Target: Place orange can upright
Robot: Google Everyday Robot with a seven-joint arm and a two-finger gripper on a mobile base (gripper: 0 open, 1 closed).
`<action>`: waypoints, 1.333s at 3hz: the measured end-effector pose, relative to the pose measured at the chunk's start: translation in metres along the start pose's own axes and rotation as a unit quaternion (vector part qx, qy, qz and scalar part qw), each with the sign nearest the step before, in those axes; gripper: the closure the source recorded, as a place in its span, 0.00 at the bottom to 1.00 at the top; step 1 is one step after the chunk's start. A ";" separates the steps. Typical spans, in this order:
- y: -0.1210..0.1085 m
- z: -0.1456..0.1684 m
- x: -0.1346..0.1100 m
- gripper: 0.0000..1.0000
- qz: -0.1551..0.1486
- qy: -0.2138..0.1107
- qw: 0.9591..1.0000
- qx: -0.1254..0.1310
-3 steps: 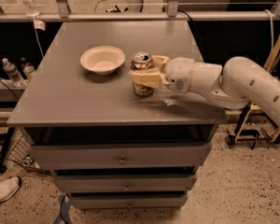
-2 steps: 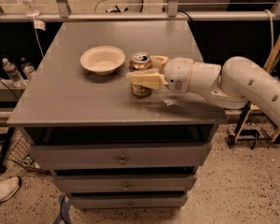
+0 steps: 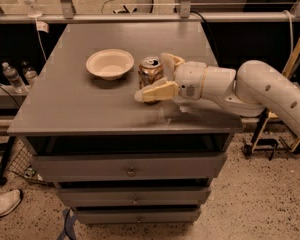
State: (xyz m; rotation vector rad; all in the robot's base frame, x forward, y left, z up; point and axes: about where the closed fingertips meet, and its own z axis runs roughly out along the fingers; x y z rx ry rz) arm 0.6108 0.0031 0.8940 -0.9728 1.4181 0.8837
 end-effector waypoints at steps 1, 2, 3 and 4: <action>-0.007 -0.011 -0.001 0.00 -0.005 0.028 1.000 0.012; -0.023 -0.037 0.000 0.00 -0.010 0.062 0.997 0.037; -0.045 -0.094 -0.010 0.00 -0.011 0.094 0.993 0.073; -0.060 -0.135 -0.014 0.00 -0.005 0.110 0.989 0.100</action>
Offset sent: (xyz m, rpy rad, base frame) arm 0.0141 -0.0877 0.0047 -0.2088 0.0393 -0.1460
